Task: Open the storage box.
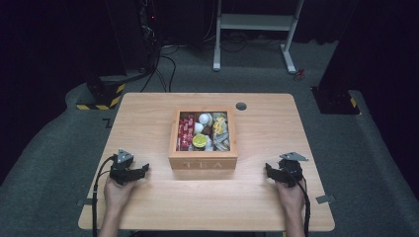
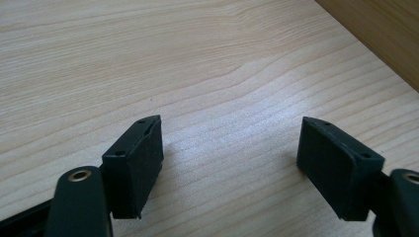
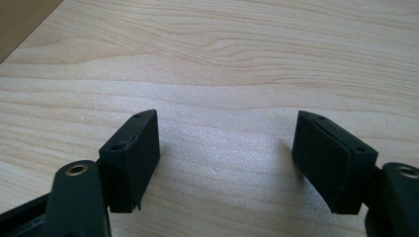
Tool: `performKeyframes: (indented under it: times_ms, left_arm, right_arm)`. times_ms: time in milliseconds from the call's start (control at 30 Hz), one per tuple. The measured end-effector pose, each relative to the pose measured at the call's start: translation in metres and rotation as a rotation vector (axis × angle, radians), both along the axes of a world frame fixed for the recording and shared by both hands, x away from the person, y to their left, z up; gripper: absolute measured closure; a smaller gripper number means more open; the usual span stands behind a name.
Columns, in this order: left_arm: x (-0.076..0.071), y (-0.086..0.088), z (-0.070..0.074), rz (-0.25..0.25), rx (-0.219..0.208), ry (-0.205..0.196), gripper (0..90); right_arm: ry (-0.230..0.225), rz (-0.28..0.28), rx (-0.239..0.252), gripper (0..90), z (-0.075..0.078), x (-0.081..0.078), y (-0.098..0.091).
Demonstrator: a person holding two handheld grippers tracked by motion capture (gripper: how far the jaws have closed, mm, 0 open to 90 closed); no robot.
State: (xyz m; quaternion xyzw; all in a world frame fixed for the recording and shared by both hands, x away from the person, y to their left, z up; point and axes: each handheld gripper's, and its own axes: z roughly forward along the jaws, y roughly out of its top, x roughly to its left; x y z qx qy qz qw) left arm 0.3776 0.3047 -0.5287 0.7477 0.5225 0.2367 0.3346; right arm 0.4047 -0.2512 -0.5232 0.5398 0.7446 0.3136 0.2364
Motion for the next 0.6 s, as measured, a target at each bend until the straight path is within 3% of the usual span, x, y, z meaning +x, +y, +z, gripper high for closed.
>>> performKeyframes:
  times_ms: [600]
  left_arm:
    - [-0.0011, -0.0020, 0.0000, -0.002, -0.007, 0.006, 24.5]
  right_arm:
    - [-0.001, -0.003, -0.002, 27.2, 0.0002, -0.0009, 0.0001]
